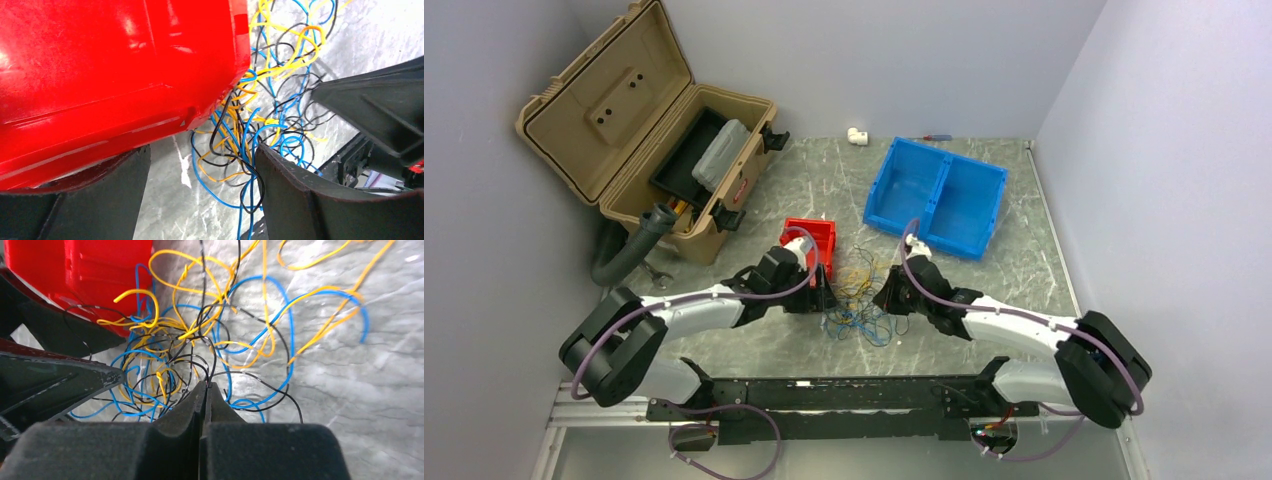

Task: Untangle the cables
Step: Untie the cable.

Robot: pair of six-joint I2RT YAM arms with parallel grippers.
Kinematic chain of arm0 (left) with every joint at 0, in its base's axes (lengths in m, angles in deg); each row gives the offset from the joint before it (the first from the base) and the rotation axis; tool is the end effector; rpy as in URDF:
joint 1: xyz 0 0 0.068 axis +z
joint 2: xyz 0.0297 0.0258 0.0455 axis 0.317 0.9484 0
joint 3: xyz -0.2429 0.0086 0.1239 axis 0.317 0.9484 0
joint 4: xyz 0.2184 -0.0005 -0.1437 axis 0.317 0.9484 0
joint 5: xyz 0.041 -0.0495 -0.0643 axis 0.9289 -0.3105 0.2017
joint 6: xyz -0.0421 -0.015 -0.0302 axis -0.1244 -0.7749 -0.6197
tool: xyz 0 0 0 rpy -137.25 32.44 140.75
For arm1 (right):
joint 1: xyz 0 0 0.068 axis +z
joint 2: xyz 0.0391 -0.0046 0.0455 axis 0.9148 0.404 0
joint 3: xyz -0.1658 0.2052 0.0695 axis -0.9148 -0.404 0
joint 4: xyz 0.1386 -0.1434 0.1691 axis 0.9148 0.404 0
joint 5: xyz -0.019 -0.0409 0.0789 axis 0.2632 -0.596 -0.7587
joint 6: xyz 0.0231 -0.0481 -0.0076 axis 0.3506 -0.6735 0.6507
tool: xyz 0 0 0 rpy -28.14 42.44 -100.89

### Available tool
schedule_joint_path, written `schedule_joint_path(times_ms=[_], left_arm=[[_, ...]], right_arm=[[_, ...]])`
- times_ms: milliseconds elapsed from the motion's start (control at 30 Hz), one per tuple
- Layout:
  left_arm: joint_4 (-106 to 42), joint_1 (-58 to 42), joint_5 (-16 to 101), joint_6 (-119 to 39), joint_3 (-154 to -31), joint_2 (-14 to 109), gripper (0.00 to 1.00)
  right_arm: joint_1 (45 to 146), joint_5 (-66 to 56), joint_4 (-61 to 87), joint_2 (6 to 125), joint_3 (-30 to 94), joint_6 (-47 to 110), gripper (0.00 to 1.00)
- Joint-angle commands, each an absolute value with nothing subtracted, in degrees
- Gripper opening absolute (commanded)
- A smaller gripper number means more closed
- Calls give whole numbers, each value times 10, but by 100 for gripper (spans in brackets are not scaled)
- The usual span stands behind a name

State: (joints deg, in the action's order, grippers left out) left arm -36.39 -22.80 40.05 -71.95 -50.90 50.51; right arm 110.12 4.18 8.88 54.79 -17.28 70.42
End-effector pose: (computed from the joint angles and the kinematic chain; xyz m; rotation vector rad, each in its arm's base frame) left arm 0.1887 -0.1747 0.1576 0.0516 2.4824 -0.9249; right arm 0.1676 0.1604 0.1648 0.0468 2.4004 0.7622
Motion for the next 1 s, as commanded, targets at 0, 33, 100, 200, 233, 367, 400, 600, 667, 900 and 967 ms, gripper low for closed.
schedule_joint_path(times_ms=[0,33,100,200,233,367,400,600,667,900,967], left_arm=[[-358,-214,408,-682,-539,510,79],[-345,-213,411,-676,-547,509,79],[-319,-211,413,-660,-567,505,80],[-300,-211,406,-644,-585,493,80],[-288,-212,398,-643,-588,488,80],[-270,-223,380,-649,-598,468,82],[-268,-229,380,-651,-601,464,83],[-256,-294,402,-670,-636,463,84],[-264,-302,401,-676,-640,472,85],[-319,-306,374,-713,-657,541,85],[-321,-306,373,-725,-670,570,84]], right_arm=[[1088,120,144,476,-167,715,0],[1083,134,166,455,-170,715,0],[1074,153,192,412,-177,712,0],[1065,165,230,354,-181,701,0],[1064,166,240,335,-182,697,0],[1062,169,268,283,-187,688,0],[1061,171,276,276,-188,688,0],[1062,172,283,254,-197,698,0],[1061,171,282,247,-201,703,0],[1062,169,280,229,-216,710,0],[1062,169,279,226,-220,713,0]])
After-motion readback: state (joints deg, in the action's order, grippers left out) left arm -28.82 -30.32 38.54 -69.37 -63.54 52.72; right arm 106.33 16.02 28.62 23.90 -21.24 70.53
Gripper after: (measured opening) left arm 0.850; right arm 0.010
